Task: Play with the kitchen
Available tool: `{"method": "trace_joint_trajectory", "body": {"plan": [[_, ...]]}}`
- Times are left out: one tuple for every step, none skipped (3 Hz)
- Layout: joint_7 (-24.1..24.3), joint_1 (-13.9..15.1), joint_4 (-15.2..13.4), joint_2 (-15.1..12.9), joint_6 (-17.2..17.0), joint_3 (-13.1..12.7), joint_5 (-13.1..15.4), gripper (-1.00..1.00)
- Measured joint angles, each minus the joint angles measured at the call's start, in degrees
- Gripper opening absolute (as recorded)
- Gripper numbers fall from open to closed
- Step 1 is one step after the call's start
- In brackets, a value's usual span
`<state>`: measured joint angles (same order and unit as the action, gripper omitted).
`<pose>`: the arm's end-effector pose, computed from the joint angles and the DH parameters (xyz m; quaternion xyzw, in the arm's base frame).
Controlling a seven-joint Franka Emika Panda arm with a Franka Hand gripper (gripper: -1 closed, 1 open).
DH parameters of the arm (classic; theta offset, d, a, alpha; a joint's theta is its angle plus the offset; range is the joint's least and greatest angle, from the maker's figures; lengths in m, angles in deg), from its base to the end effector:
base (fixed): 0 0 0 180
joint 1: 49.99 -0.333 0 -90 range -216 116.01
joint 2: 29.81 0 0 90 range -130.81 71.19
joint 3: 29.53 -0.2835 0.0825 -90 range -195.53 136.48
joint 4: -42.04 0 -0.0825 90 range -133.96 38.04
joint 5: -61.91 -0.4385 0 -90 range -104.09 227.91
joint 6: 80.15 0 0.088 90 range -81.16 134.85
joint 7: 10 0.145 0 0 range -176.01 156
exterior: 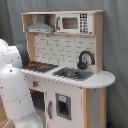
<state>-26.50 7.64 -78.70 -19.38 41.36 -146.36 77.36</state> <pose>0.3247 0.4935 0.2770 0.7264 0.6587 0.0330 0.1934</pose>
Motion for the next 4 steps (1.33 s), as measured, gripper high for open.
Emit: {"method": "trace_joint_trajectory", "body": {"plan": [[2.02, -1.66, 2.40, -1.96, -5.64, -0.07, 3.98, 1.00], [3.65, -3.47, 4.41, -3.92, -11.62, -0.21, 7.99, 1.00], [5.06, -5.18, 5.80, -5.60, -17.37, -0.36, 12.28, 1.00], [6.20, -6.57, 6.49, -6.83, -22.90, -0.57, 16.67, 1.00]]}}
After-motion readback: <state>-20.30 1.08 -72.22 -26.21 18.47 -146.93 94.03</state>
